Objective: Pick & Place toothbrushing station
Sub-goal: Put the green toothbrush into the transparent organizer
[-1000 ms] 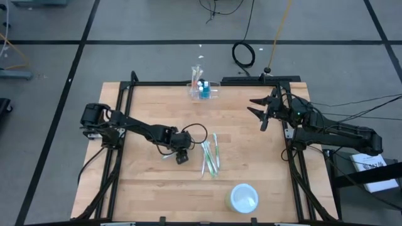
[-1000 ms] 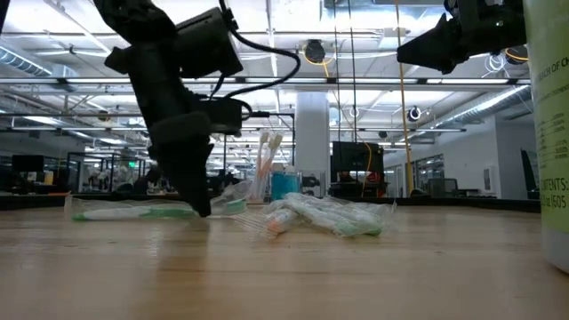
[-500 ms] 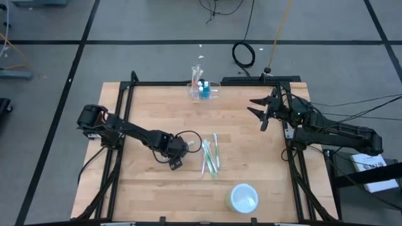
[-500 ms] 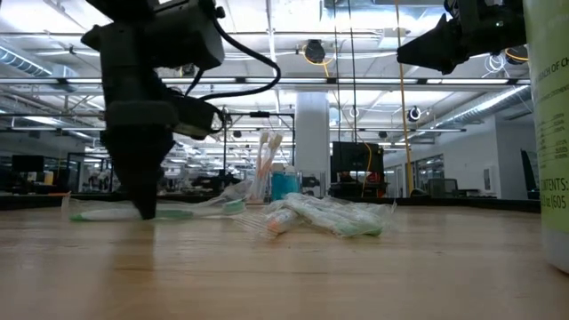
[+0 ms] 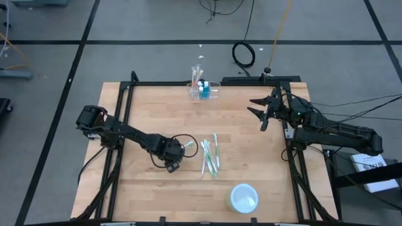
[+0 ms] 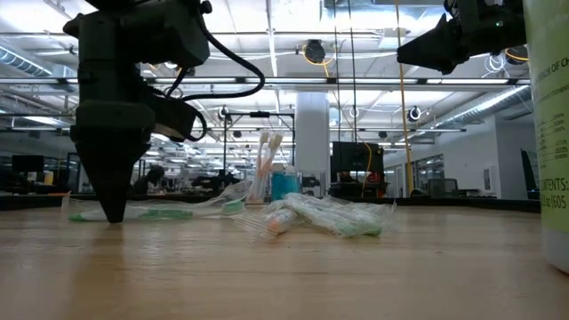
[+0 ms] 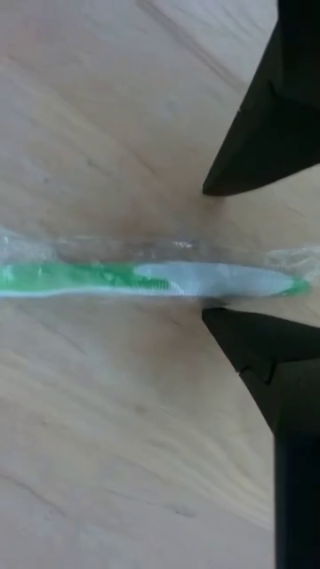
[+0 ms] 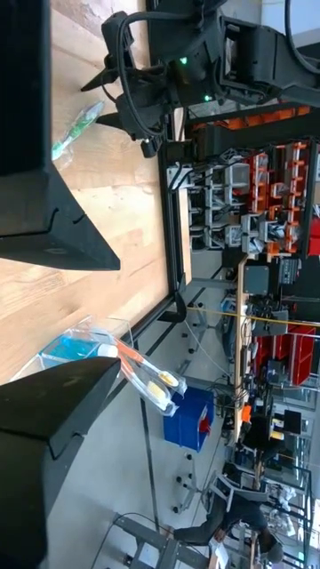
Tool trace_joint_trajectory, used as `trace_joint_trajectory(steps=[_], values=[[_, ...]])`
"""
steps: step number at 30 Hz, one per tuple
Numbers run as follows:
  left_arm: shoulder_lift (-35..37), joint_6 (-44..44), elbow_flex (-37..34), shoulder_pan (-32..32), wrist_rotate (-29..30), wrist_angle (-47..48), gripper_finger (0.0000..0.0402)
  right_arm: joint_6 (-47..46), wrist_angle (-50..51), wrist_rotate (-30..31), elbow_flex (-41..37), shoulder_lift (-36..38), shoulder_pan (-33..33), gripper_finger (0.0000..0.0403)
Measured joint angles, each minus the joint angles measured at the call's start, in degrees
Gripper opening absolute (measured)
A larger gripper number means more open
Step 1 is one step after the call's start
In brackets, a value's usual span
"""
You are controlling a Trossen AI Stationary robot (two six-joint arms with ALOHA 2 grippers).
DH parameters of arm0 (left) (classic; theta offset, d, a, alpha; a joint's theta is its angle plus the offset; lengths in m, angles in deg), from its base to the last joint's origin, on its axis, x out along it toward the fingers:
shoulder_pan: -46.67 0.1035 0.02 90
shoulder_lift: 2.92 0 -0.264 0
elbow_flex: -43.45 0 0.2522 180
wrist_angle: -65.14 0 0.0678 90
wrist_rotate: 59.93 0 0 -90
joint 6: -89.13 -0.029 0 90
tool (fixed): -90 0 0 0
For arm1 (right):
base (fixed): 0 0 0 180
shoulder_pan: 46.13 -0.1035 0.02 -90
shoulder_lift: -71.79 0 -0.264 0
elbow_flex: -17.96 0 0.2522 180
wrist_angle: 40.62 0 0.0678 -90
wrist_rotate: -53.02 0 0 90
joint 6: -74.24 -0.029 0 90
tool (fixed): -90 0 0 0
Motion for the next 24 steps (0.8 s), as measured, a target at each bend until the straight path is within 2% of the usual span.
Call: trace_joint_trajectory(steps=[8,12,17,21,24], values=[[-0.04,1.48,-0.14,0.18,1.42,-0.82,0.0087,0.0,0.0,-0.02,0.0,0.01,-0.01,0.016],[-0.04,-2.06,-0.09,0.88,2.67,-1.27,0.0018,0.0,0.0,-0.02,0.0,0.0,-0.01,0.016],[0.59,-8.81,2.24,1.57,5.83,-1.32,0.0016,-0.04,-0.07,-0.03,0.0,-0.16,-0.01,0.016],[4.21,-16.41,5.12,2.72,19.42,-3.53,0.0007,-1.28,-1.23,-0.57,0.02,-1.99,-0.02,0.016],[8.0,-23.97,5.54,3.95,28.42,-10.15,0.001,-1.74,-2.96,-1.67,0.02,-4.51,-0.06,0.016]])
